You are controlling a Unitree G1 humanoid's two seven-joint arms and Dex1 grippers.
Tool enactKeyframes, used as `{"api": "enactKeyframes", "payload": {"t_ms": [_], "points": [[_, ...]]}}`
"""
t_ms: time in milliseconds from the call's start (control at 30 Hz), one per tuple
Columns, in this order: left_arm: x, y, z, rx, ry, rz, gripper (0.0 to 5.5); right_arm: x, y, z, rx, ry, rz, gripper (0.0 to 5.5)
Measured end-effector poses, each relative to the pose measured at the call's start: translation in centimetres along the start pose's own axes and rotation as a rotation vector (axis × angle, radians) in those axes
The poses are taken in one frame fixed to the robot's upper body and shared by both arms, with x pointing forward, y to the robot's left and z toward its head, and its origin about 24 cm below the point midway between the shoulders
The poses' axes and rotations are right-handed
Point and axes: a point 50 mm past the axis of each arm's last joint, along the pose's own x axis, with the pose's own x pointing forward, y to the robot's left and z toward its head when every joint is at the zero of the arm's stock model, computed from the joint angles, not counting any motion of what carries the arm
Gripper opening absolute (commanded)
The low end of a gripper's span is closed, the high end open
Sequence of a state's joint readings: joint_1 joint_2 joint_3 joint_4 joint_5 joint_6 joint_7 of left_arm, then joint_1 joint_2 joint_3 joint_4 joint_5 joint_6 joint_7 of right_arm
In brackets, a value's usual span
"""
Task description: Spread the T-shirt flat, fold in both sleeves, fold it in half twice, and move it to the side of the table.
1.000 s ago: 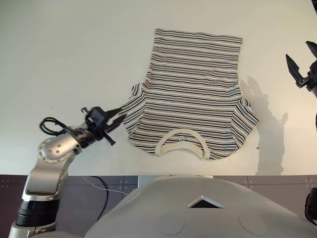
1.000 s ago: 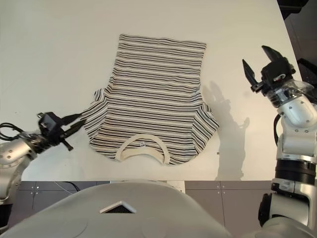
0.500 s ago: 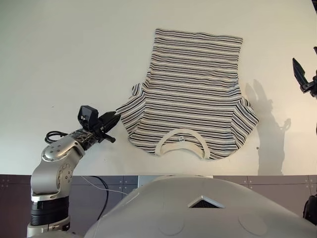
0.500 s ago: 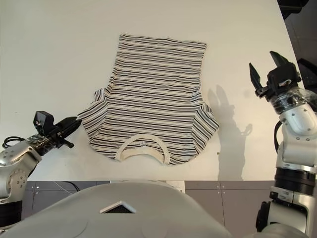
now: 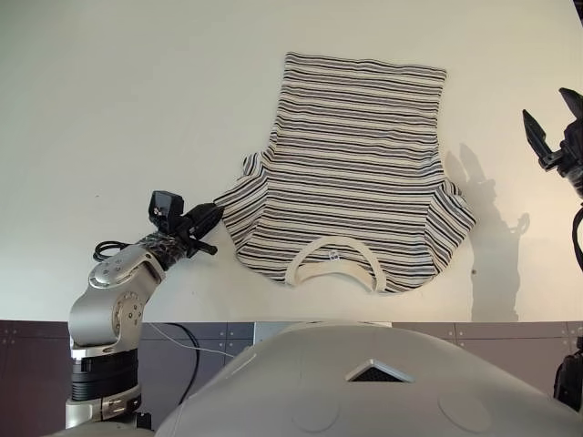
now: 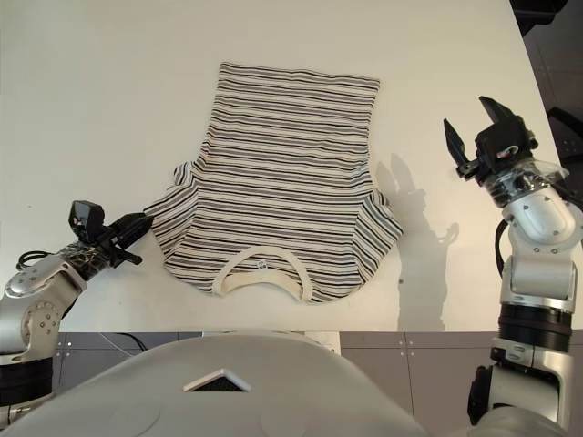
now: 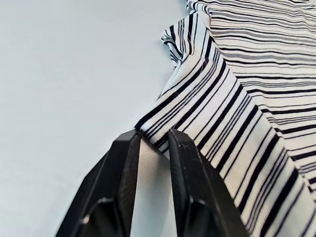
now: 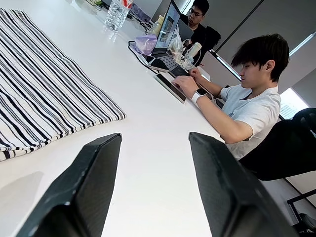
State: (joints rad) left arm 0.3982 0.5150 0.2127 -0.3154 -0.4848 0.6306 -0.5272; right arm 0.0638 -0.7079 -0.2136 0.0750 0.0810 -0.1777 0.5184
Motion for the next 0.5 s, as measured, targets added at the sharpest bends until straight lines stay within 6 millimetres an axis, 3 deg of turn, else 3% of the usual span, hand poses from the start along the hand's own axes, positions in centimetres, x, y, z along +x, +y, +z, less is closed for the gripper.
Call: {"api": "enactKeyframes", "payload": {"t_ms": [367, 500], "points": [[0.24, 0.05, 0.29, -0.004, 0.029, -0.004, 1.04, 0.23, 0.62, -0.09, 0.009, 0.002, 0.006, 2.51], [0.32, 0.23, 0.40, 0.005, 0.030, 0.003, 0.47, 0.31, 0.81, -0.07, 0.011, 0.000, 0.004, 2.53]]}}
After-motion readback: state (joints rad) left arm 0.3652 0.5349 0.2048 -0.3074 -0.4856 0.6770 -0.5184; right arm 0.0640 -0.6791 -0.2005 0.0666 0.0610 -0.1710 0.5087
